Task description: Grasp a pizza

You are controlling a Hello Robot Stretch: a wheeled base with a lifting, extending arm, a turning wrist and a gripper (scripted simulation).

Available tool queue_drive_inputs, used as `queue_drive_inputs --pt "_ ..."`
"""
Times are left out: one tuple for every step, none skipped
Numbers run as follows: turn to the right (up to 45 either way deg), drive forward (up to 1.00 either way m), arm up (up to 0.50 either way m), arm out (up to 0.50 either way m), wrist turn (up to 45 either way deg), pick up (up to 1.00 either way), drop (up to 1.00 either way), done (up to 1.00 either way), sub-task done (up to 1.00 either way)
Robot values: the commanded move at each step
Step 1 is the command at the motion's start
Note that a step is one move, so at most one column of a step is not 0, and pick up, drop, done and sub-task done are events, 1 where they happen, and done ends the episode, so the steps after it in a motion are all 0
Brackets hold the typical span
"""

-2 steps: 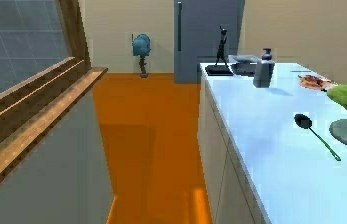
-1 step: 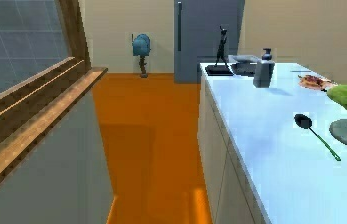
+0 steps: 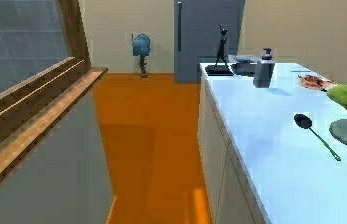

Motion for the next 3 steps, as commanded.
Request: queue_drive_inputs --pt "0.0 0.00 0.00 0.00 45.0 0.00 0.00 0.00 0.00" --pt "0.0 0.00 0.00 0.00 6.0 0.00 0.00 0.00 0.00" --pt "0.0 0.00 -0.14 0.00 0.0 0.00 0.00 0.00 0.00"
